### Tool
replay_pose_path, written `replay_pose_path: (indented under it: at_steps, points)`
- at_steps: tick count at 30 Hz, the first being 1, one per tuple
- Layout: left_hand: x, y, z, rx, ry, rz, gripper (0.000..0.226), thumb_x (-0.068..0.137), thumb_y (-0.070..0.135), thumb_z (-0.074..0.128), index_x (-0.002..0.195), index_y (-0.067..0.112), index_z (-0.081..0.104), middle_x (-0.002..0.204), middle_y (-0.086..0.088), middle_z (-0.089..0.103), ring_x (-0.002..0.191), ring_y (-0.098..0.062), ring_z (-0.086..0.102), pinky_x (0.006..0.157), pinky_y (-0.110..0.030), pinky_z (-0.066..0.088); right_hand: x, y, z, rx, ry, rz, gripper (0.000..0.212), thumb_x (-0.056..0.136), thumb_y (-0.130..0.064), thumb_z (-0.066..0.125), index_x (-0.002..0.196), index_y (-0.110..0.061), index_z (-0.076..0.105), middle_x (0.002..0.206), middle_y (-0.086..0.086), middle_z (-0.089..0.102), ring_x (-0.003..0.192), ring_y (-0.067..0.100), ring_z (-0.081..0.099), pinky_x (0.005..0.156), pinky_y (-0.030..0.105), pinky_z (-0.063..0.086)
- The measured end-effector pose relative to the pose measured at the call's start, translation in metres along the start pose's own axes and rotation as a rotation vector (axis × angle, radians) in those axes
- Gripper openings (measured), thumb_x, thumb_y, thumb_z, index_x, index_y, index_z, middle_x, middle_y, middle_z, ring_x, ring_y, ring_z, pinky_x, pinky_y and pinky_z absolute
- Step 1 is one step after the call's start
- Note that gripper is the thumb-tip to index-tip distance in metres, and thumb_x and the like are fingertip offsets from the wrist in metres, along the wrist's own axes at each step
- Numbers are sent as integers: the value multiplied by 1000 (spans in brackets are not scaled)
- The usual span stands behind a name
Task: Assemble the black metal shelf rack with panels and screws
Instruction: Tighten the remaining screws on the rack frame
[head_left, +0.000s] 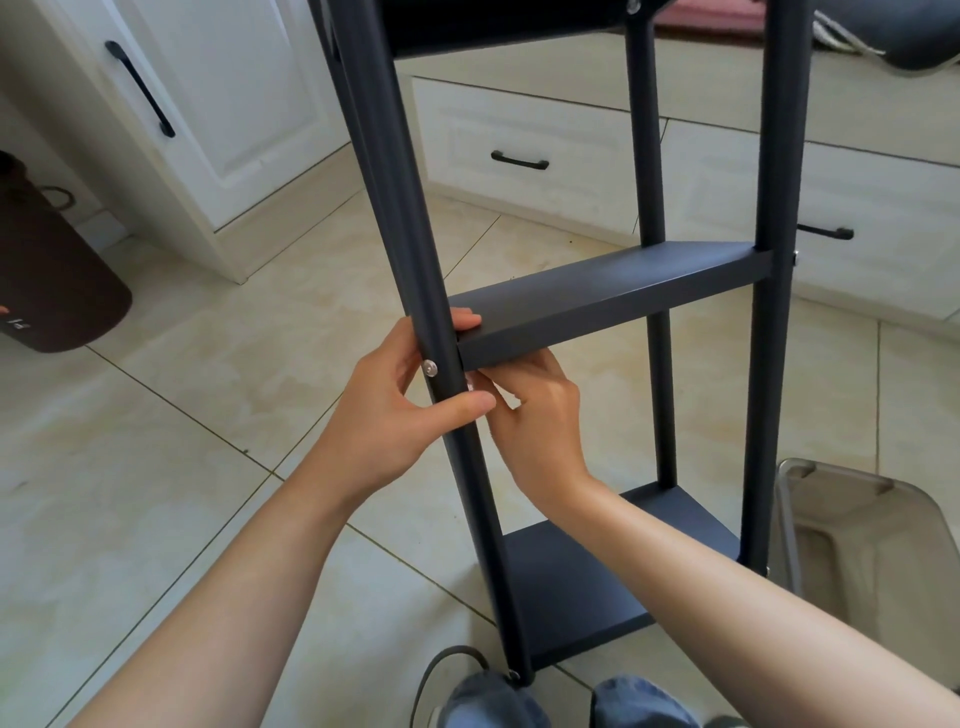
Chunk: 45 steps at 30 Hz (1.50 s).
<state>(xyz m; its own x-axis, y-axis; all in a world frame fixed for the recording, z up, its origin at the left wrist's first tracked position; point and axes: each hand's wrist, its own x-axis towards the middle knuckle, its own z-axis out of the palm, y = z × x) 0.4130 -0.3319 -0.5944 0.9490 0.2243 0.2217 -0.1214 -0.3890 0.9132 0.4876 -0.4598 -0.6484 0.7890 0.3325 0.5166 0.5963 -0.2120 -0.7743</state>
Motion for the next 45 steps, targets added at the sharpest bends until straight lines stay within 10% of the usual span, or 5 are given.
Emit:
replay_pose_path:
  at_steps: [14,25,45]
  points:
    - [-2,-4,0,-13,61,-58,52,80,12,83,124,31,62,120,29,63,119,8,55,93,-1,36,-11,-27,-49,-110,-118,43,12,92,-7,67,86,-3,77,59,5,49,56,17,39,55,19,29]
    - [-1,-6,-2,-11,65,-58,50,80,16,83,123,32,62,120,25,64,121,4,56,95,-2,37,-2,-30,-42,-167,-155,24,28,92,-3,61,64,4,64,51,15,46,53,30,36,52,41,34]
    - [-2,-2,0,2,46,-56,52,80,14,83,126,28,61,120,25,64,119,4,56,95,-3,37,1,-34,-37,-161,-21,3,23,93,-6,66,69,-5,69,58,-17,29,53,8,31,53,17,25]
